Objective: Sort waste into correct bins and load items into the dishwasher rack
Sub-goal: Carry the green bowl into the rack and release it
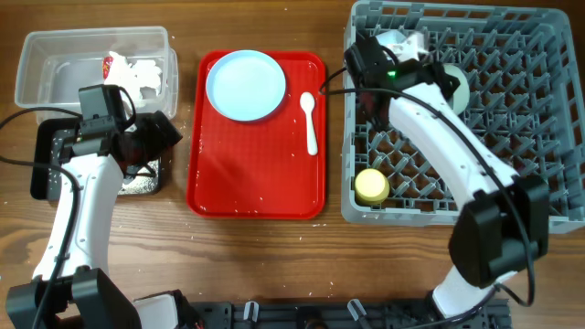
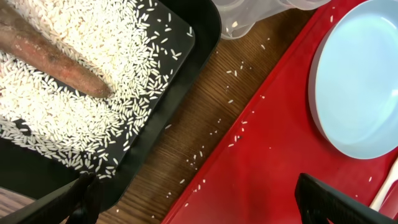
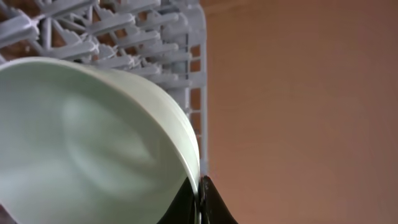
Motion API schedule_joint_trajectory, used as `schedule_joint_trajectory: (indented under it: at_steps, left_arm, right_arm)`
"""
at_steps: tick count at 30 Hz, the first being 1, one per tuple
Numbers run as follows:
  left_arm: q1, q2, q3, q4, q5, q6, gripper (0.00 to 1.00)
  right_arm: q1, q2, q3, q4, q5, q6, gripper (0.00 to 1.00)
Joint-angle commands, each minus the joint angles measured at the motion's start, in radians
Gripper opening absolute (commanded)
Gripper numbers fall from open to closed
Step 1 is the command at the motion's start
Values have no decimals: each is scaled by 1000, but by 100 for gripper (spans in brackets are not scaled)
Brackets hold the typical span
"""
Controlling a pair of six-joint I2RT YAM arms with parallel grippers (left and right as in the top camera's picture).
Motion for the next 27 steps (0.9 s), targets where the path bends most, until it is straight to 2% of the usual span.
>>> schedule_joint_trajectory:
  at_steps: [1, 3, 7, 10, 13, 18, 27]
  left_arm:
    - [-5, -7, 17, 3, -10, 8, 100]
    - [-5, -7, 17, 3, -10, 8, 100]
    - [-5, -7, 17, 3, -10, 8, 100]
    - [-5, -7, 17, 3, -10, 8, 100]
    - [-5, -7, 17, 3, -10, 8, 100]
    - [-5, -7, 17, 3, -10, 8, 100]
    - [-5, -7, 17, 3, -10, 8, 100]
  right_arm:
    - [-2, 29, 3, 113, 47, -255, 4]
    - [-1, 34, 3, 166, 22, -321, 4]
    - [25, 34, 3, 219, -3, -351, 5]
    - [32, 44, 3, 218, -28, -344, 4]
    - [28, 67, 3, 219, 73, -342, 4]
    - [26, 90, -6, 219, 85, -335, 4]
    - [132, 90, -50, 138, -24, -291, 4]
